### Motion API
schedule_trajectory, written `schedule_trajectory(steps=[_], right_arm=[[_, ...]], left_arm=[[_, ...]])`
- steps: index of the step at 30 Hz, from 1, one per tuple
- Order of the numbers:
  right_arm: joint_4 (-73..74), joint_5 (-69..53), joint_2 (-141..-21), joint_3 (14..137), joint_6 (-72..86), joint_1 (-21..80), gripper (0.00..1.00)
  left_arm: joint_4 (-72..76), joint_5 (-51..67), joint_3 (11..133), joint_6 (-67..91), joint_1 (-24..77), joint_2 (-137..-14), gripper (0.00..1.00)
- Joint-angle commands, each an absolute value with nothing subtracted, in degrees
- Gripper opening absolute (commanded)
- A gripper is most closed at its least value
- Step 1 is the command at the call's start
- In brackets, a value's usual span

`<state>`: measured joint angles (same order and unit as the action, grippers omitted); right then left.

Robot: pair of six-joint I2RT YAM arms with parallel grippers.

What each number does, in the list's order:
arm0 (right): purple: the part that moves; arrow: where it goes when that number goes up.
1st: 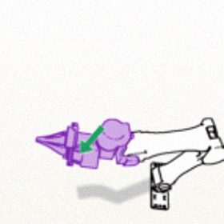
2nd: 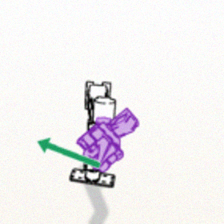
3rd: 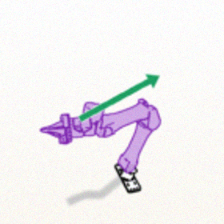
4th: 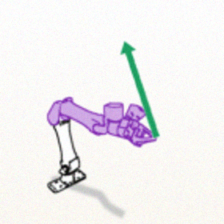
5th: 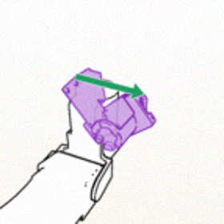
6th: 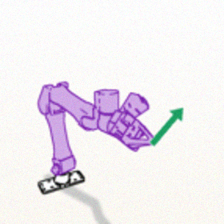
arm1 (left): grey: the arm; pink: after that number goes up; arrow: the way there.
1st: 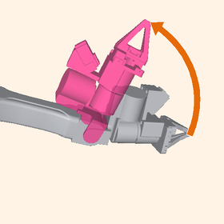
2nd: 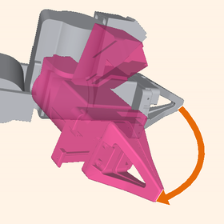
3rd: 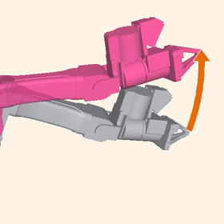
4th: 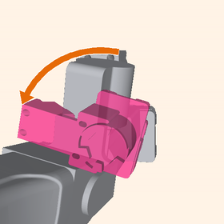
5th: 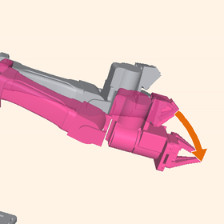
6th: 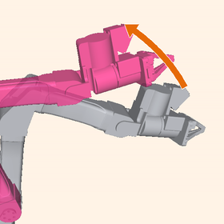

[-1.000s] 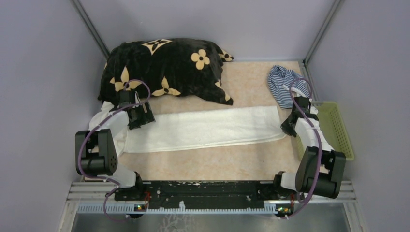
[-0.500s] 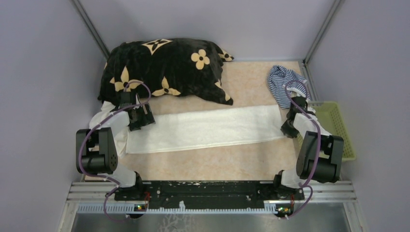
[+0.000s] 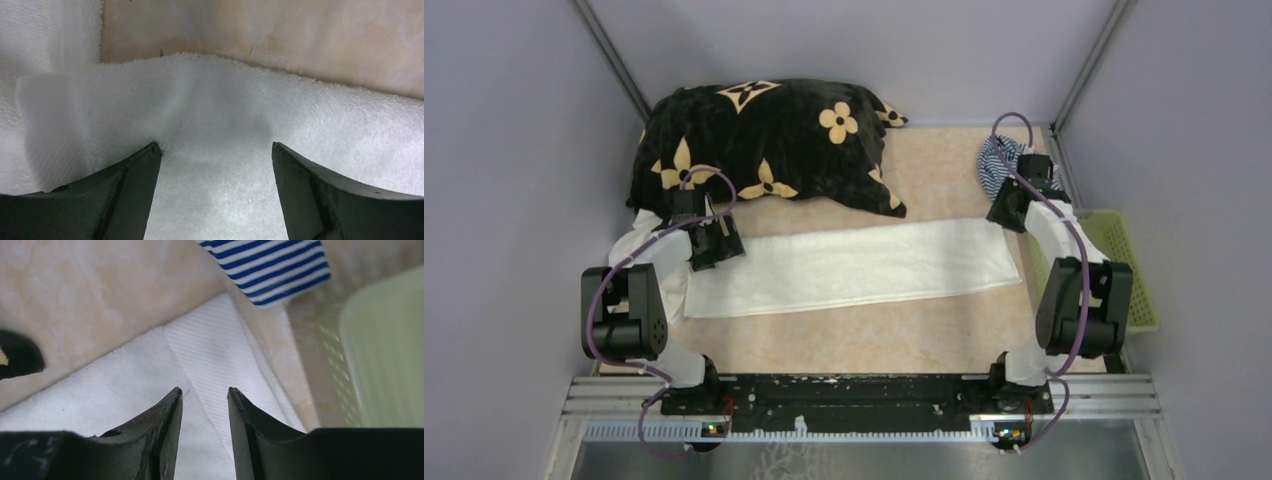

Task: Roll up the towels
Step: Fold the towel at the center of the board.

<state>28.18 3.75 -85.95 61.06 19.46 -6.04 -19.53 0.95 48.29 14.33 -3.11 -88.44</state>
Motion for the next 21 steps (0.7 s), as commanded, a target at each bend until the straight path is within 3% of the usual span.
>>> schedule_trajectory(steps=[1, 10, 21], right_arm=[[22.5, -4.1, -93.9, 66.3, 14.9, -4.3, 0.39], [21.8, -1.0, -110.5, 75.2, 12.4, -7.0, 0.39], [39.2, -1.6, -105.7, 82.1, -0.8, -7.6, 0.48]], left_arm=[[-20.2, 0.2, 47.5, 13.9, -3.4, -88.9, 0.87], [-19.8, -1.1, 46.8, 12.9, -3.4, -89.2, 0.88], [-18.8, 0.3, 46.7, 12.3, -3.4, -88.1, 0.88]])
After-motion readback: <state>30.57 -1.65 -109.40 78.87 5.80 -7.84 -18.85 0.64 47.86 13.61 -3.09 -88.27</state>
